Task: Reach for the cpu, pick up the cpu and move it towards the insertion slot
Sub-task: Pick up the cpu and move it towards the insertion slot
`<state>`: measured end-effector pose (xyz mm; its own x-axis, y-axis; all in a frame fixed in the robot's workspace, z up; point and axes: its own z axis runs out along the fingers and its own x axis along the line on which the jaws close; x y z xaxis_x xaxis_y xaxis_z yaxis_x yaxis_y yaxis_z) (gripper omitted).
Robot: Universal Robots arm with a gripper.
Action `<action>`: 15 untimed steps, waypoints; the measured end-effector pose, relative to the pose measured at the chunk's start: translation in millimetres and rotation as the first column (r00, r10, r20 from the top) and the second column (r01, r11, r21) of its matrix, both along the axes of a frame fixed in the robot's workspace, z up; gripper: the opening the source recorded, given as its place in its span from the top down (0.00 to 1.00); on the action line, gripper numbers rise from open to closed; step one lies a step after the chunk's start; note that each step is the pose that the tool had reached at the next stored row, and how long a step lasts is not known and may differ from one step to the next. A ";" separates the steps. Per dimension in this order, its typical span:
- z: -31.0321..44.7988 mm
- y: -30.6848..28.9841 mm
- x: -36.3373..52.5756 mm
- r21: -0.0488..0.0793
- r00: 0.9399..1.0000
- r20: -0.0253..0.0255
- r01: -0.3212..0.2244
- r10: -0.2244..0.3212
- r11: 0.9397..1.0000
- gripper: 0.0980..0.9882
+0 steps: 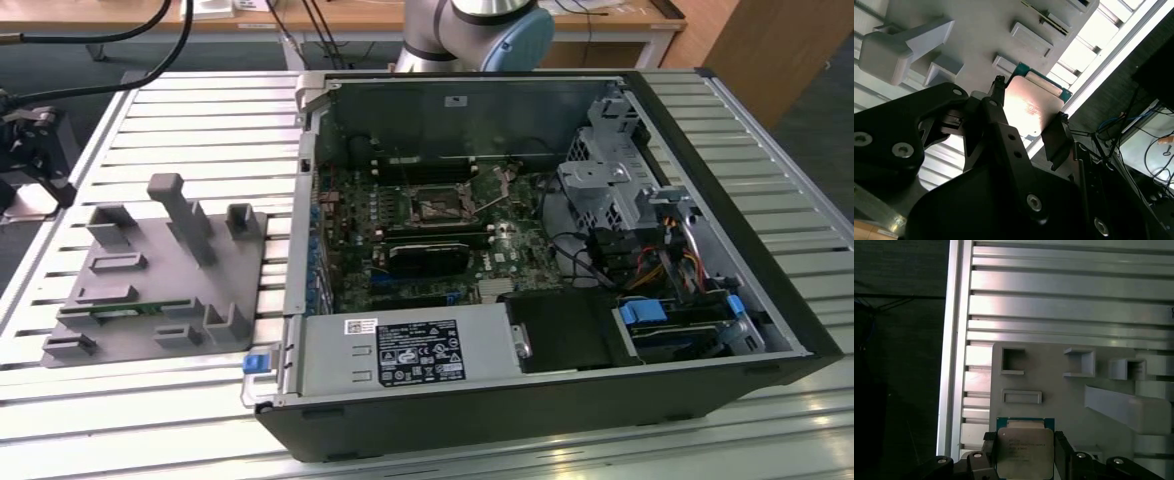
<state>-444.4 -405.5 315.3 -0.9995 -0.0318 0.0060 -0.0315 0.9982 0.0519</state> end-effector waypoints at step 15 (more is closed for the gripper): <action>5.4 0.0 0.0 0.000 1.000 0.000 0.000 0.000 1.000 0.50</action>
